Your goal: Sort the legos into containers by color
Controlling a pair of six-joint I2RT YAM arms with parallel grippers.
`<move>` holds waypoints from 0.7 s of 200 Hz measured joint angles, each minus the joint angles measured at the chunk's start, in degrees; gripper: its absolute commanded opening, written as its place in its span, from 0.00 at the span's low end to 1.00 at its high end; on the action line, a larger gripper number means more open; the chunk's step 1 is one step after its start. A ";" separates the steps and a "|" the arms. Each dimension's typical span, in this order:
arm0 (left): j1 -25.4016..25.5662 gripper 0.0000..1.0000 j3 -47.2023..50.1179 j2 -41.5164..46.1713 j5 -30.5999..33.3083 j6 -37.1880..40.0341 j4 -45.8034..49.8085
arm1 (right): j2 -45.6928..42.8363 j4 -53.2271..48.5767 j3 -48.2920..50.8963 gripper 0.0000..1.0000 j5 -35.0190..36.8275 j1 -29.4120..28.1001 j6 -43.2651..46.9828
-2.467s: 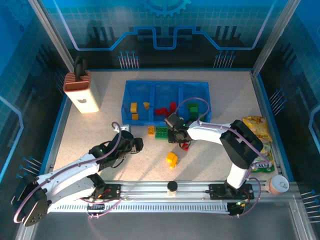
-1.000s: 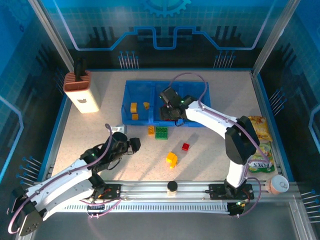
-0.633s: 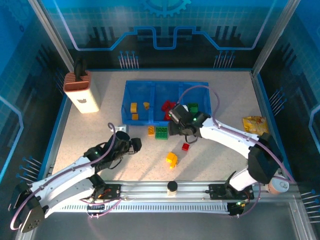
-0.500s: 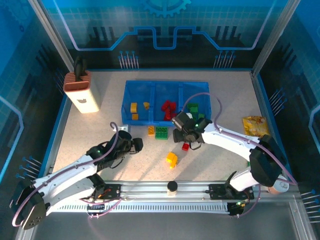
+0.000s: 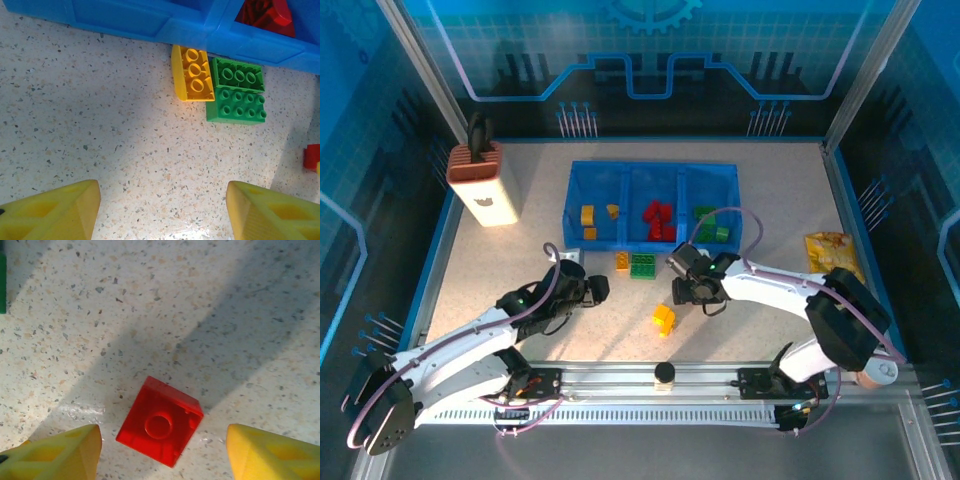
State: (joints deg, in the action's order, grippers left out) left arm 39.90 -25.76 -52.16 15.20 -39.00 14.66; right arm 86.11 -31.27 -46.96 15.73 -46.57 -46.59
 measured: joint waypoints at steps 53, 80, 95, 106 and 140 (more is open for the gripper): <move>0.00 0.68 -0.57 -1.11 -0.07 0.09 -0.02 | 3.96 1.31 -0.66 0.46 -1.20 -1.57 -0.92; 0.00 0.68 -0.70 -1.97 -0.07 0.09 -0.07 | 4.66 0.63 -3.30 0.38 -0.81 -2.95 -1.01; 0.00 0.68 -0.76 -2.45 -0.07 0.09 -0.17 | 5.03 0.37 -5.62 0.36 -0.39 -3.26 -0.70; 0.00 0.68 -0.76 -2.67 -0.07 0.09 -0.26 | 5.11 0.02 -7.39 0.36 0.13 -3.28 -0.28; 0.00 0.68 -0.76 -3.02 -0.07 0.11 -0.44 | 6.60 -1.77 -15.17 0.36 0.83 -2.62 2.73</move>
State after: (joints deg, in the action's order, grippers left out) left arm 39.90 -26.52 -55.18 15.14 -38.89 14.22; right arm 92.71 -33.04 -62.13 16.56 -49.19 -43.86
